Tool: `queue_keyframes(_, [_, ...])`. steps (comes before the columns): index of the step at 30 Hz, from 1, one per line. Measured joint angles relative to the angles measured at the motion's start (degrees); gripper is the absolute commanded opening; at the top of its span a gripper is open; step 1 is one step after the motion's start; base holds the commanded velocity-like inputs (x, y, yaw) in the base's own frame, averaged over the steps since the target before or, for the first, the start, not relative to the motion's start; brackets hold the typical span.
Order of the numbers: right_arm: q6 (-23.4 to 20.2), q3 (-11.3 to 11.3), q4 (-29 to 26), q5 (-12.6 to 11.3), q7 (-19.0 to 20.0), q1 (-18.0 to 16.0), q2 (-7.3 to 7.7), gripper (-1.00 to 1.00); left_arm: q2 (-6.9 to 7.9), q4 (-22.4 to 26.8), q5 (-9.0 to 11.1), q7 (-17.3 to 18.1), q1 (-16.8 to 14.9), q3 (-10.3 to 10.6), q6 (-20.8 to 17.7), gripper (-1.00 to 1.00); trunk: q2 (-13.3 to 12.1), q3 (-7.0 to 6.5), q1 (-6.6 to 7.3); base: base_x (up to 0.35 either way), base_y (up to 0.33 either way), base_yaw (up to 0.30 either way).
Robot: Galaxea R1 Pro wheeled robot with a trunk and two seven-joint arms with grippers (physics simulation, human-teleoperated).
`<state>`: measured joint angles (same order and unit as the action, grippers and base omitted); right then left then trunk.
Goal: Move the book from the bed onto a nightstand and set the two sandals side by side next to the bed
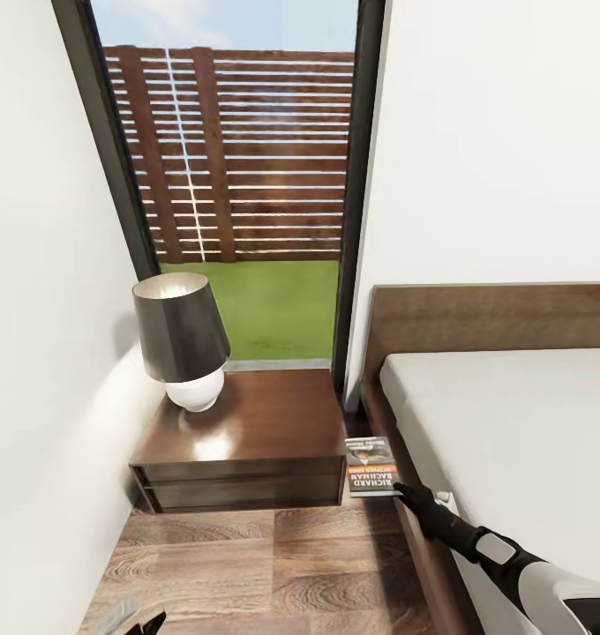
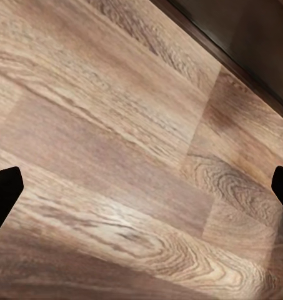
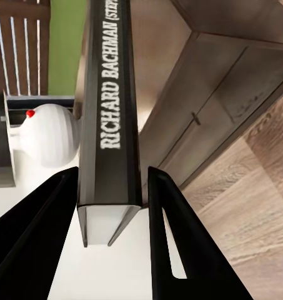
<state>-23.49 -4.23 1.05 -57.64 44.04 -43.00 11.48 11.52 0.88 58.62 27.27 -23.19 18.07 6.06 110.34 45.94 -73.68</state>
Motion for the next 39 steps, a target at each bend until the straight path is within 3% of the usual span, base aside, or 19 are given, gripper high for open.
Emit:
queue_keyframes(6, [-0.12,-0.33,-2.72,0.02,0.16,-0.04,-0.14,-1.00,-0.10,0.00,-0.03,-0.01,0.14,0.00,0.01,1.00,0.00,0.00,0.00,0.000,0.000,0.000])
queue_keyframes(10, [-0.42,-0.42,-9.88,0.07,-0.14,-0.05,-0.32,-1.00,-0.22,-0.03,-0.05,0.01,0.18,0.00,0.01,1.00,0.00,-0.01,0.00,0.000,0.000,0.000])
queue_keyframes(17, [-1.19,-4.18,-19.32,2.53,-1.79,-0.03,-0.51,-1.00,-0.26,-0.03,-0.05,0.06,0.29,0.00,0.01,1.00,0.00,0.00,0.00,0.000,0.000,0.000])
queue_keyframes(18, [-1.77,-5.85,-20.99,3.15,-2.47,-0.03,-0.73,-1.00,-0.27,-0.04,-0.06,0.05,0.36,0.01,0.01,1.00,0.00,0.00,0.00,0.000,0.000,0.000])
queue_keyframes(23, [-2.97,-8.92,-23.46,4.22,-4.21,-0.02,-2.21,-1.00,-0.27,0.02,-0.06,0.07,0.91,0.00,0.01,1.00,0.00,0.00,0.00,0.000,0.000,0.000])
queue_keyframes(26, [-4.13,-9.74,-24.93,4.37,-5.49,-0.02,-3.08,-1.00,-0.29,0.03,-0.06,0.07,1.08,0.00,0.01,1.00,0.00,0.00,0.00,0.000,0.000,0.000])
queue_keyframes(32, [-7.71,-11.48,-30.97,5.48,-12.32,-0.01,-5.35,-1.00,-0.35,0.02,-0.06,0.08,1.22,0.00,0.01,1.00,0.00,0.00,0.00,0.000,0.000,0.000])
queue_keyframes(39, [-10.63,-12.83,-33.41,7.13,-17.76,-0.01,-7.73,-1.00,-0.36,0.02,-0.06,0.08,1.24,0.00,0.01,1.00,0.00,0.00,0.00,0.000,0.000,0.000])
